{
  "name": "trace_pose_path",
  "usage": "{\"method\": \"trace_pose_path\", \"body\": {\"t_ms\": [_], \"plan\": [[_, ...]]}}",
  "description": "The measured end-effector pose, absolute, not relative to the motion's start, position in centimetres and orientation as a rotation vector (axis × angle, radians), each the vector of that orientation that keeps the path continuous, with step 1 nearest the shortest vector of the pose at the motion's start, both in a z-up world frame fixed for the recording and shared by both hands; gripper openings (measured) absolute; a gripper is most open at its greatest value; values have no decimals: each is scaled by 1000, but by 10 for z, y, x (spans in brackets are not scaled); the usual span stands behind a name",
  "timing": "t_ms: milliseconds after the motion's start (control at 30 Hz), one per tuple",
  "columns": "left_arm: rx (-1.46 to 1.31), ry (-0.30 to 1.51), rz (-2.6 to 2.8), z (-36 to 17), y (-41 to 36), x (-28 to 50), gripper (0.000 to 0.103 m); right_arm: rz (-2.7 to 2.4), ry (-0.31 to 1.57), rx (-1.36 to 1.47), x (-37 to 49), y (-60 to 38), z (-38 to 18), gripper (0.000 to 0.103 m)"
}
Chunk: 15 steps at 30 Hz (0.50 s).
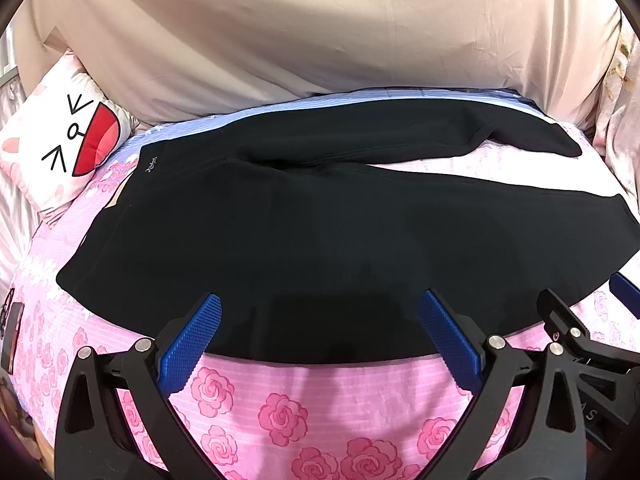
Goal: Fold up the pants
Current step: 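Lower both grippers toward the waistband edge of the black trousers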
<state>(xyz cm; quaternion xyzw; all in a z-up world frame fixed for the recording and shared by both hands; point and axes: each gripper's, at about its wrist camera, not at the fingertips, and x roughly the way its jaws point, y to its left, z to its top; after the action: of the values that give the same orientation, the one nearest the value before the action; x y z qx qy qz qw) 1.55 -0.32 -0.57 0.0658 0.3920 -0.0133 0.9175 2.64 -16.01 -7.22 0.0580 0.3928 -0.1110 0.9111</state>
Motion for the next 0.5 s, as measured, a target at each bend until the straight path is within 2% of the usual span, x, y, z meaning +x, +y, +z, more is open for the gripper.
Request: {"method": "trace_pose_path", "body": {"t_ms": [500], "plan": [[140, 806, -30, -5, -3, 18, 97, -231, 811, 125, 26, -164, -72, 98]]}}
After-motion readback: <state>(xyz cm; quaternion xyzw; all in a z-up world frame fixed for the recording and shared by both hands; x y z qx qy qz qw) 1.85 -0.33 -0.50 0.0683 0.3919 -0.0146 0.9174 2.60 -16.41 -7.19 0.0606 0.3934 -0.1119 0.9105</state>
